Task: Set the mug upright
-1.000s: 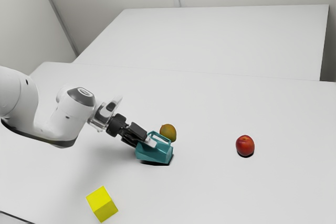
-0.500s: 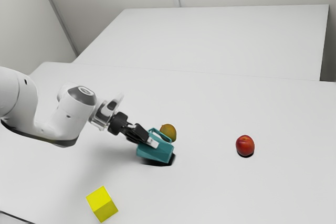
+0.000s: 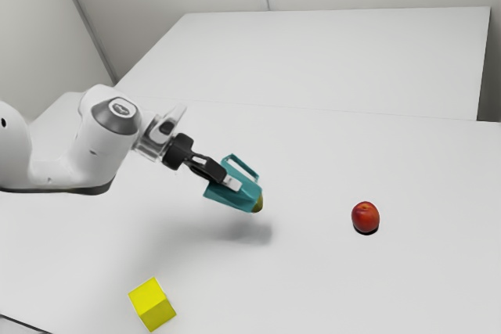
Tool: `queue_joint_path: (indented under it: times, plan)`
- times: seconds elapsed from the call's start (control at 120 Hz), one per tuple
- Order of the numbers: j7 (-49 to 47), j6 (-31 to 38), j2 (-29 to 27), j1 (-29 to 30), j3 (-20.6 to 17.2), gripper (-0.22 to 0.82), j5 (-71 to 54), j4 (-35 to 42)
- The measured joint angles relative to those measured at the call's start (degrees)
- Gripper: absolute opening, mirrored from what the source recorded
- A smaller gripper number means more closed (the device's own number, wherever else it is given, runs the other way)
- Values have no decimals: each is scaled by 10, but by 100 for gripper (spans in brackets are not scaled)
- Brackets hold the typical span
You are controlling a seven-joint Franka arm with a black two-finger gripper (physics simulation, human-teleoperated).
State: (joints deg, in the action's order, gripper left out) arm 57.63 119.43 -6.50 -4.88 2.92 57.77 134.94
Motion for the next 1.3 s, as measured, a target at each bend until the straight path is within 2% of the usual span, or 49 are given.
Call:
queue_joint_path:
  times: [0.183, 0.475, 0.917, 1.3]
  plan:
    - [-43, 28, -10, 0, -22, -15, -178, -61]
    - [-117, 50, 5, 3, -24, -15, -401, -102]
    - [-206, 56, 95, 13, -23, -15, -596, -144]
    - [-265, 90, 134, 7, -22, -15, -653, -138]
